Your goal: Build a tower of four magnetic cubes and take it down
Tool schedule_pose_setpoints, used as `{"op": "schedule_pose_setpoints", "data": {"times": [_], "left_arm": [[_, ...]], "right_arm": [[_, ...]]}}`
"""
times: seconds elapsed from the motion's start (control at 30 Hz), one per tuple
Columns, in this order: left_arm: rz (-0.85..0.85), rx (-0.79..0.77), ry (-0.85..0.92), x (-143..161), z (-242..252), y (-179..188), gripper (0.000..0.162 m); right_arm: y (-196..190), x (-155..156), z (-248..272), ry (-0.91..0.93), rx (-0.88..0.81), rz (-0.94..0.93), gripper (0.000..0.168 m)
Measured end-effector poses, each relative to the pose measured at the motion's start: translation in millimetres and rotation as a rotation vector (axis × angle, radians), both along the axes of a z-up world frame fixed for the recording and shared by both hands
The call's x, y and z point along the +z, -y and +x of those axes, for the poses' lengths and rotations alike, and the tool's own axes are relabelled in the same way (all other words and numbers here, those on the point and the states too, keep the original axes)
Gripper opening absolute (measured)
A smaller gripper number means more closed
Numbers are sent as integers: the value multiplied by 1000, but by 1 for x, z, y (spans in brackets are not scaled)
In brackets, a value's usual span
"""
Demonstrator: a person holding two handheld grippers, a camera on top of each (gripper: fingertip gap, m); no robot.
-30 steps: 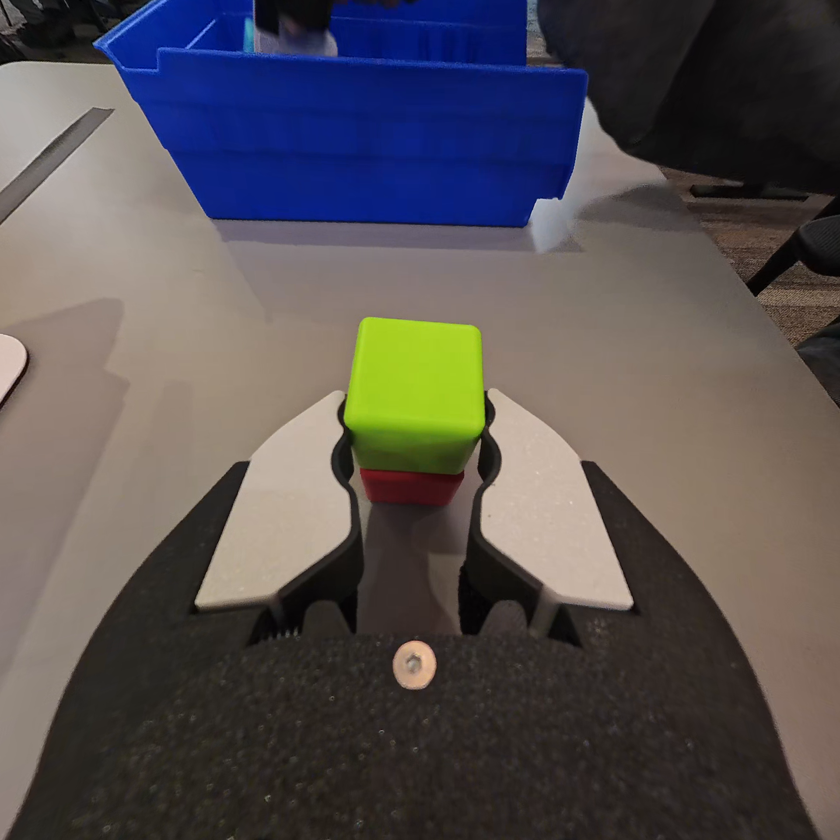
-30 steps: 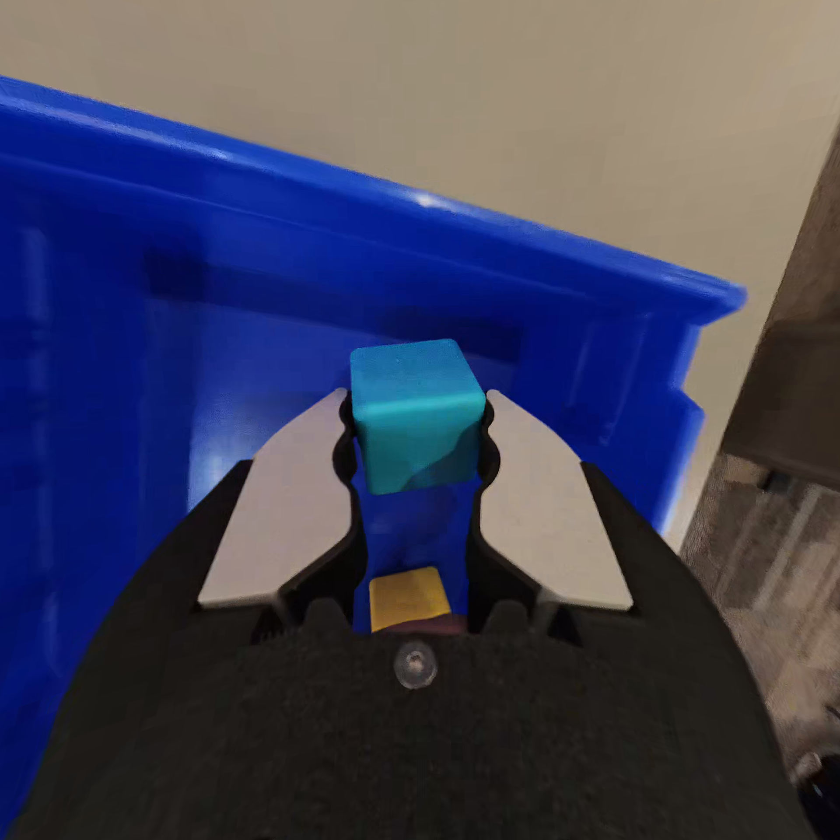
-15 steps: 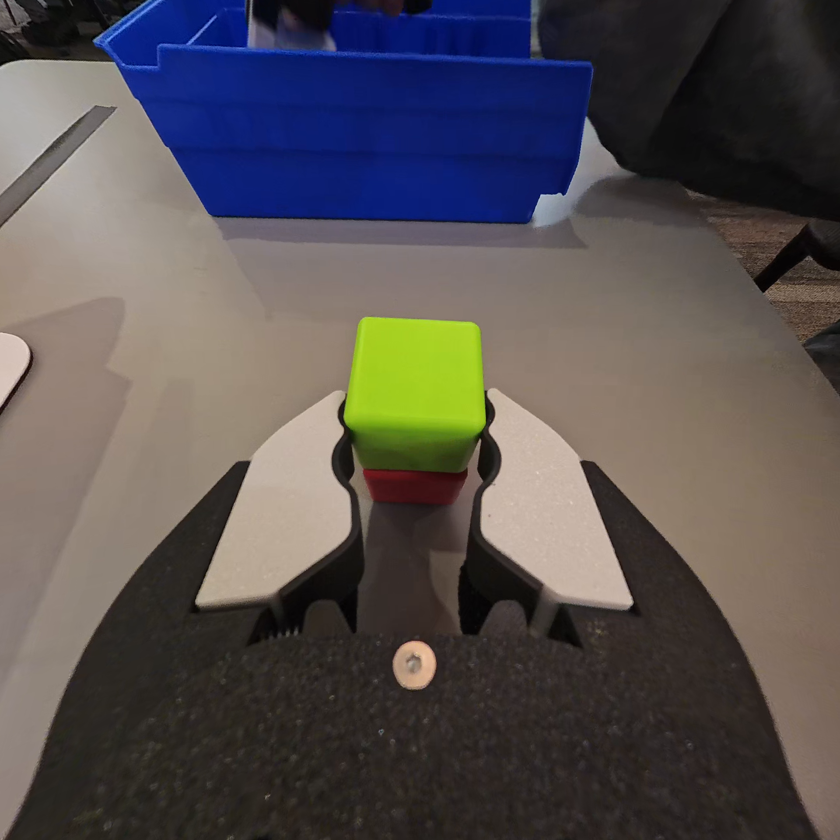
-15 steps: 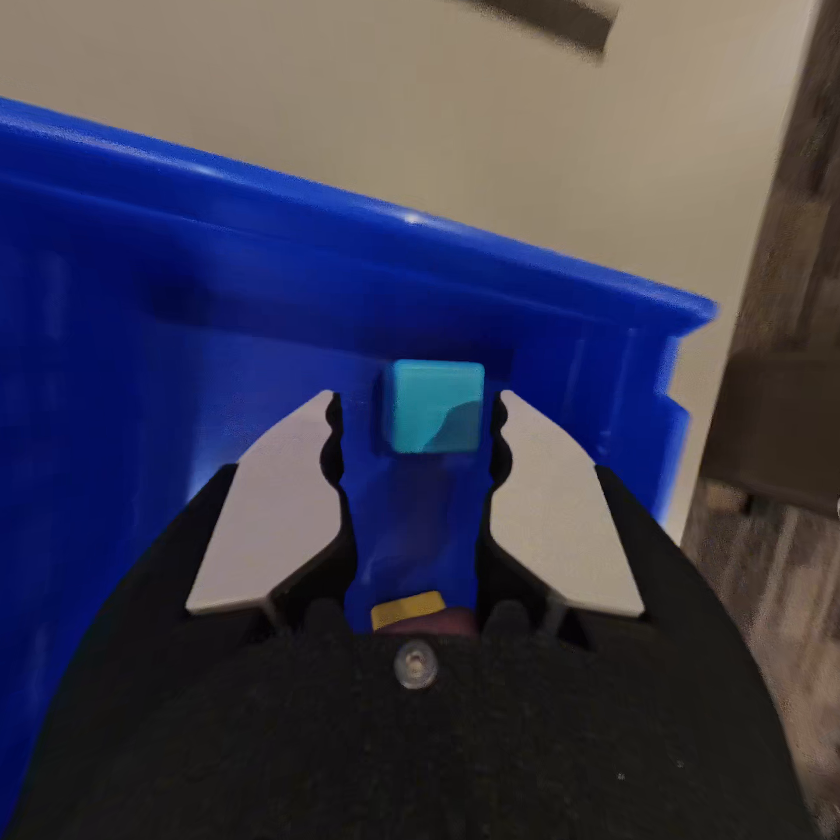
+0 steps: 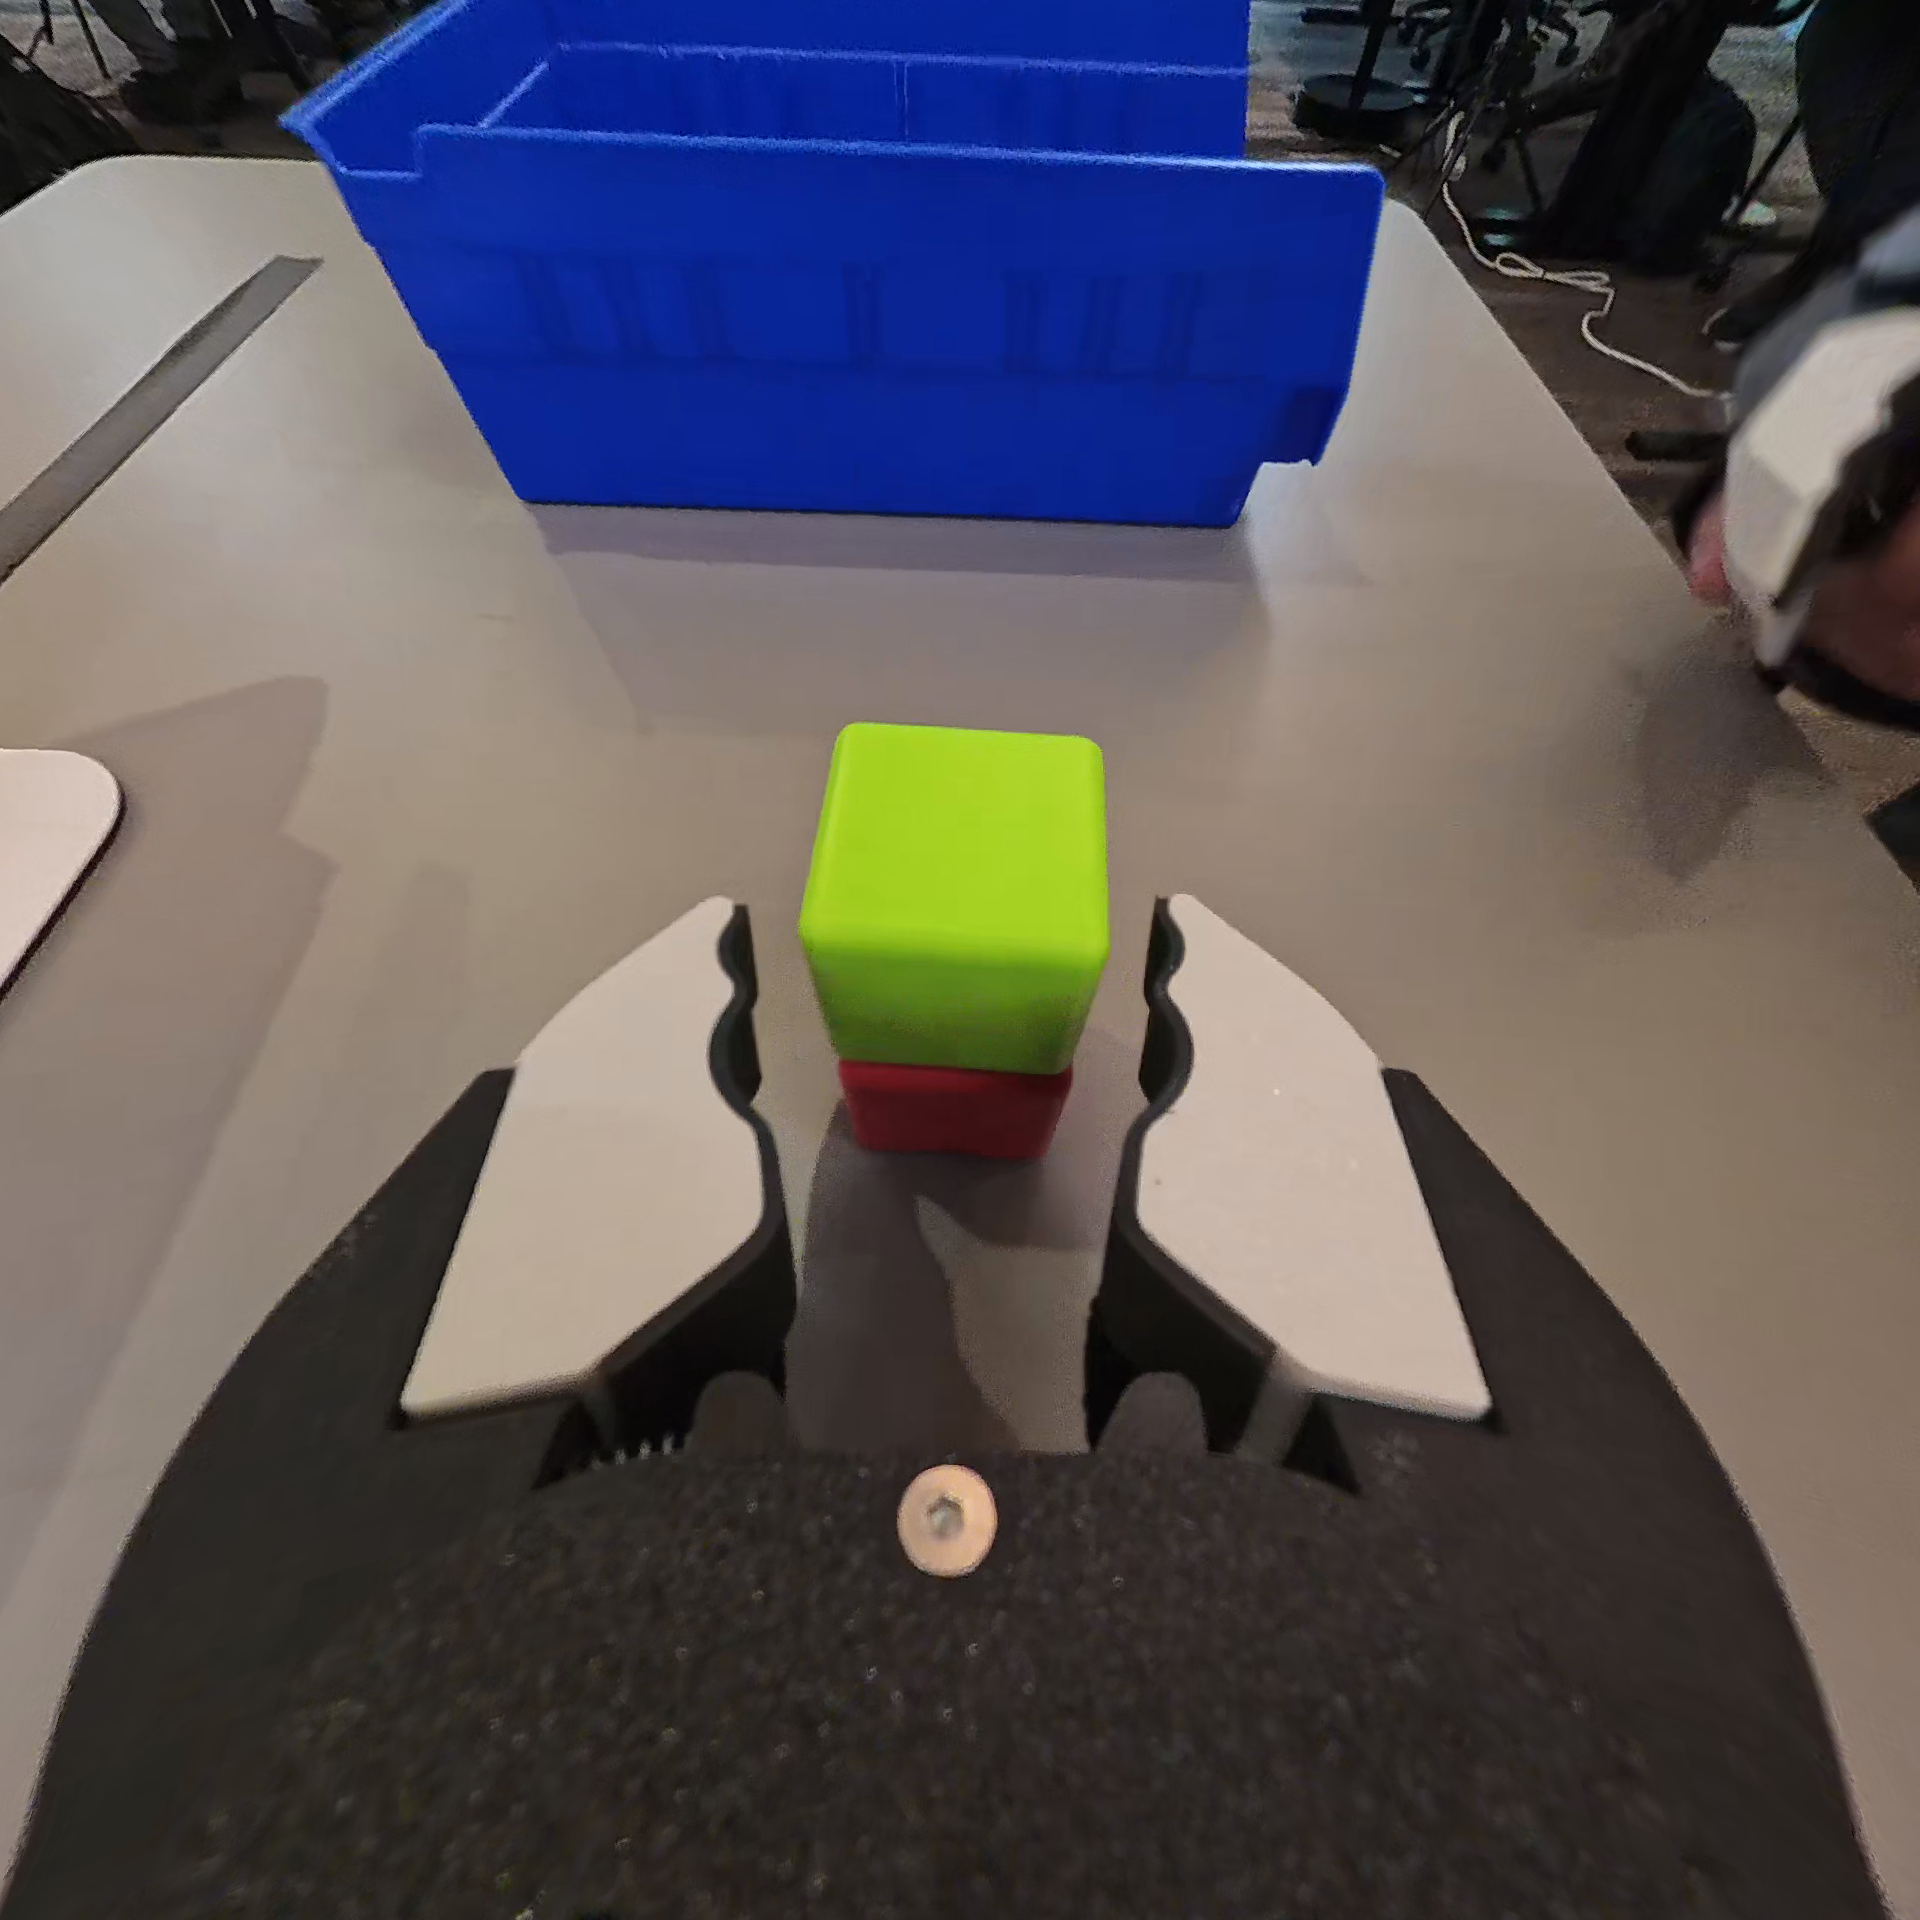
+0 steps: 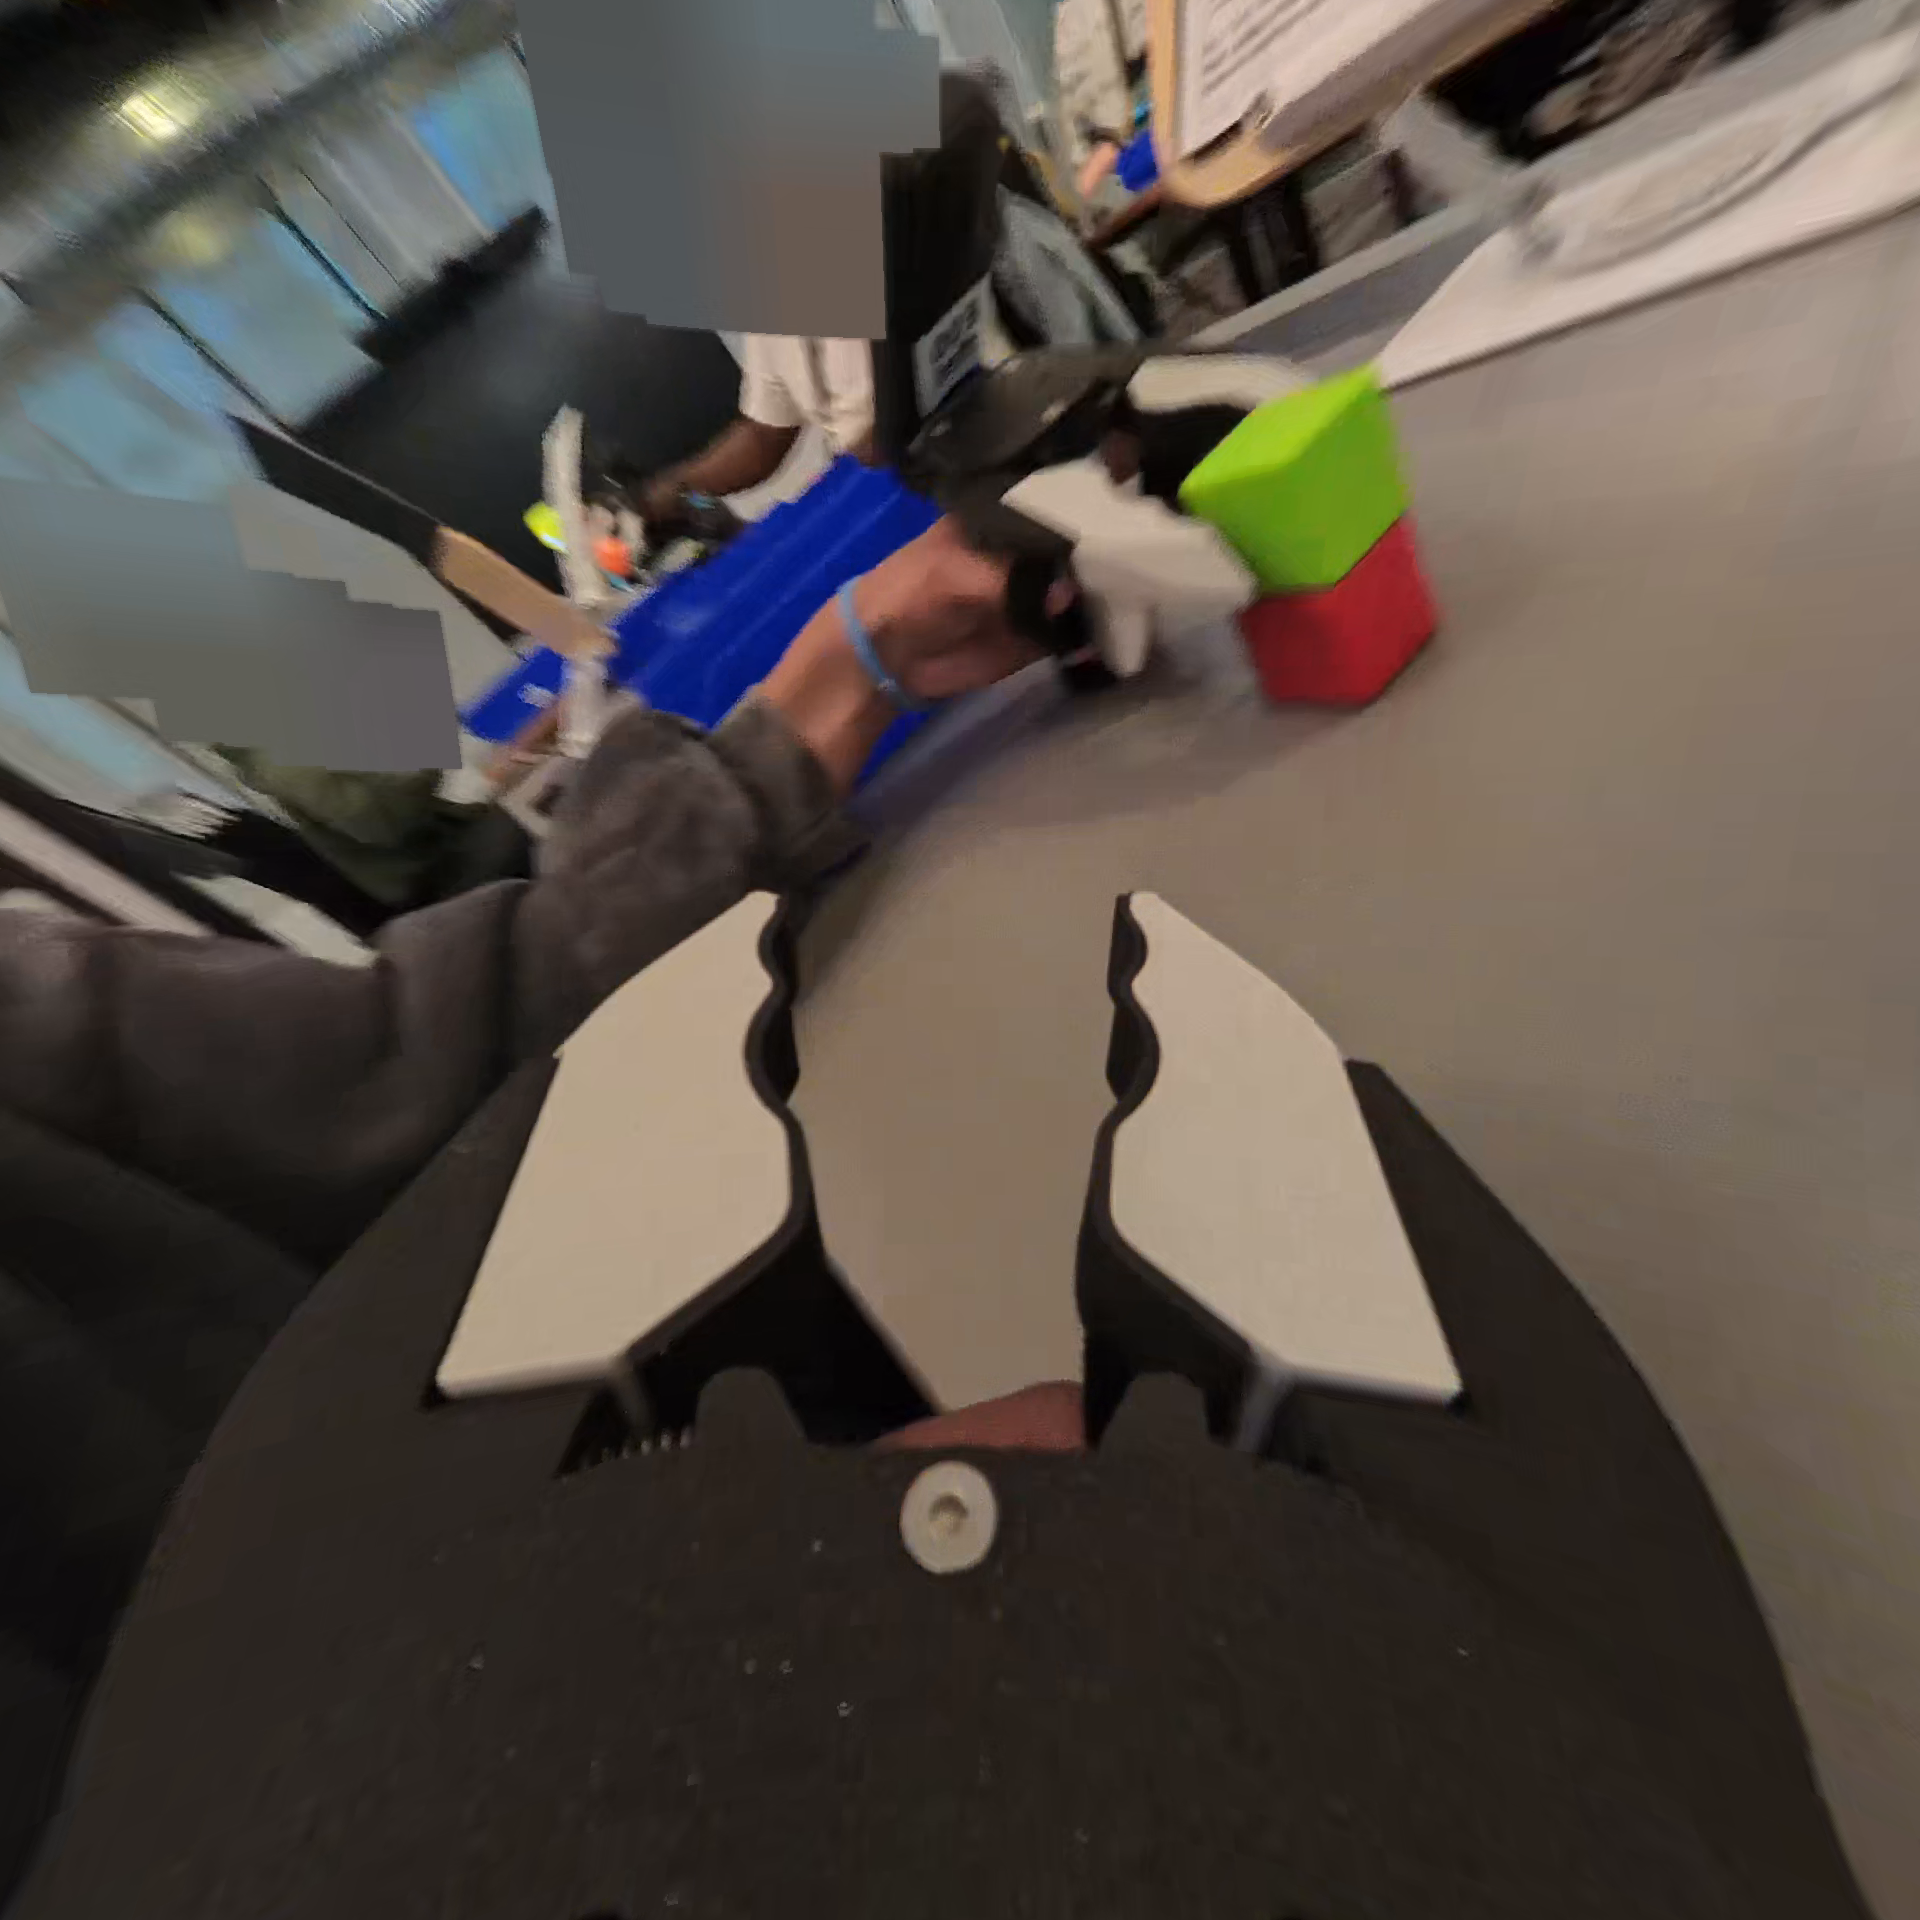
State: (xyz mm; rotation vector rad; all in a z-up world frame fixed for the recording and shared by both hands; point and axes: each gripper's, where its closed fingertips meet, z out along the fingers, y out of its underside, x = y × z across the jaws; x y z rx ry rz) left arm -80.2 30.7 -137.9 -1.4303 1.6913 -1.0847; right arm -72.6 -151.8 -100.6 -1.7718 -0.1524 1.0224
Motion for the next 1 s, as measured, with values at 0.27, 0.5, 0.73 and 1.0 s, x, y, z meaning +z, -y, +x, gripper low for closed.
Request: {"op": "schedule_pose_setpoints", "data": {"times": [0.27,0.5,0.73,1.0], "left_arm": [[-66,63,-137,-18,-30,-14,69],[15,3,-318,-48,-21,-1,64],[43,10,-319,-50,-8,0,55],[76,-13,-328,-52,-3,4,52]], "right_arm": [[19,-7,6,-2,46,7,58],[21,-10,0,-10,79,-8,57],[19,-16,-6,20,88,-14,57],[-14,0,-6,132,43,63,58]]}}
